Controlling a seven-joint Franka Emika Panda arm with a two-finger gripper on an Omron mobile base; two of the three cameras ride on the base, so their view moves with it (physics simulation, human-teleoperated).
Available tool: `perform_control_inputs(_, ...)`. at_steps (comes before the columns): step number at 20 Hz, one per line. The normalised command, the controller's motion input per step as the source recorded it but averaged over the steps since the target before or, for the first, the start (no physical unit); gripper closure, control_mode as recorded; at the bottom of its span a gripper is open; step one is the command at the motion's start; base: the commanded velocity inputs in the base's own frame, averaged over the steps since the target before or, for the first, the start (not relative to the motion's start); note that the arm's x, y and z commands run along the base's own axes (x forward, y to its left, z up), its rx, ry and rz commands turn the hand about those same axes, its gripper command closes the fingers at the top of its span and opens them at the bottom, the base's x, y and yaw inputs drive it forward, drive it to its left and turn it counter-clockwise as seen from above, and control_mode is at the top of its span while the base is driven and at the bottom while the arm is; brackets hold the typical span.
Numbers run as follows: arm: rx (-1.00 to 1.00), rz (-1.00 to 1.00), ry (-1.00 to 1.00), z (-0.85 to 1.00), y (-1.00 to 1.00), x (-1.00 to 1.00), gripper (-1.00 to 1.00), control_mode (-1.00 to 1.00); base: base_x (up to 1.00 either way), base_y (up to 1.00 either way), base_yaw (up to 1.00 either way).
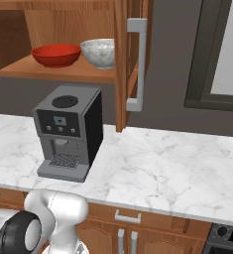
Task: Move the bowls from the cabinet to the plates on the dining table.
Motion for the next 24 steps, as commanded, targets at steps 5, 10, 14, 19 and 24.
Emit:
perform_control_inputs(5, -0.04, 0.05, 0.05, -0.01, -0.34, 0.04, -1.0, -1.0, 0.0, 0.0, 0.0)
perform_control_inputs(10, 0.0, 0.03, 0.0, -0.08, -0.21, 0.12, -1.0, -1.0, 0.0, 0.0, 0.0)
perform_control_inputs(14, 0.0, 0.02, -0.07, -0.14, -0.19, 0.11, -1.0, -1.0, 0.0, 0.0, 0.0)
perform_control_inputs(19, -0.01, 0.0, -0.11, -0.13, -0.12, 0.14, -1.0, -1.0, 0.0, 0.0, 0.0)
perform_control_inputs(24, -0.01, 0.0, -0.12, -0.07, -0.11, 0.13, -1.0, -1.0, 0.0, 0.0, 0.0)
